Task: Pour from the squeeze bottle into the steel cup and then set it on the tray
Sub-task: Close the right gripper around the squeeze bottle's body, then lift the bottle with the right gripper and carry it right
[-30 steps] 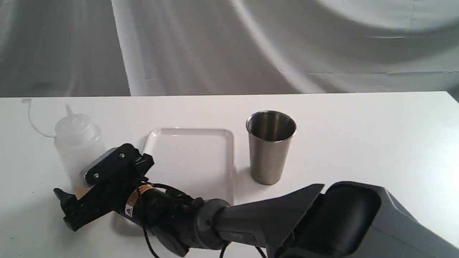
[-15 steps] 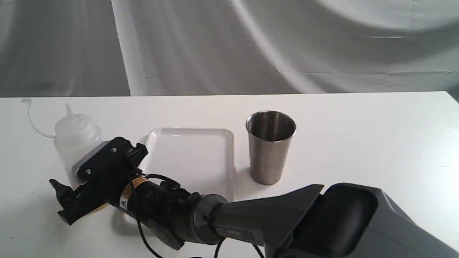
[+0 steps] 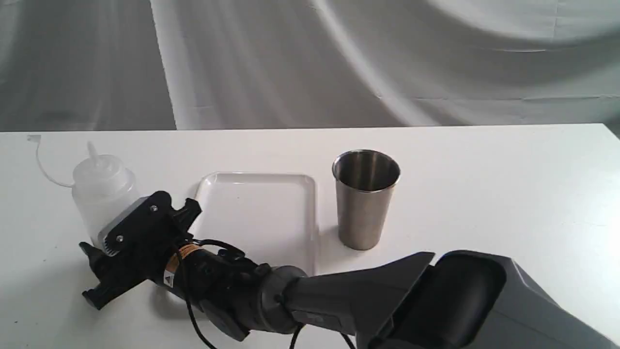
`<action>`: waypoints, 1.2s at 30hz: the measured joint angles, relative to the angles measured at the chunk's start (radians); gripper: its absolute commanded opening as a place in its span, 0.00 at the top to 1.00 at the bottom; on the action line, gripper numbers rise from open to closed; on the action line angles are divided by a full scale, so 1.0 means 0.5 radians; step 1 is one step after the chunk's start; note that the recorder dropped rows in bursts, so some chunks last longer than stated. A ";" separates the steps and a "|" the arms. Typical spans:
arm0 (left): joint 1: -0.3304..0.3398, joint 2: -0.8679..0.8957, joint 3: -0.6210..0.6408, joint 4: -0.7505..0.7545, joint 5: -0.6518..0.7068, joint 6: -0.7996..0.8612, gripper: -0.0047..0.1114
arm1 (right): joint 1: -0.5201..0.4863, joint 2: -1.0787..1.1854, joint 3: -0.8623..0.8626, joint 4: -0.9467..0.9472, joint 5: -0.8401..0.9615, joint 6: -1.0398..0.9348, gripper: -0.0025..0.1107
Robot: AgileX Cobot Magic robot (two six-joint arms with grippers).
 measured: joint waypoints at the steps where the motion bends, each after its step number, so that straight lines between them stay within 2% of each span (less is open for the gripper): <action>1: 0.000 0.000 0.000 0.000 0.000 0.000 0.89 | 0.000 0.000 0.000 0.000 0.000 0.000 0.75; 5: 0.000 0.000 0.000 0.000 0.000 0.000 0.89 | 0.000 0.000 0.000 0.000 0.000 -0.014 0.88; 10: 0.000 0.000 0.000 0.000 0.000 0.000 0.89 | 0.000 -0.007 0.000 0.000 0.019 -0.044 0.97; 24: 0.000 0.000 0.000 0.004 0.000 0.003 0.89 | 0.000 -0.240 0.000 -0.064 0.148 -0.069 0.98; 36: 0.000 0.000 0.000 0.004 0.000 0.007 0.89 | 0.010 -0.609 0.000 -0.076 0.406 -0.045 0.98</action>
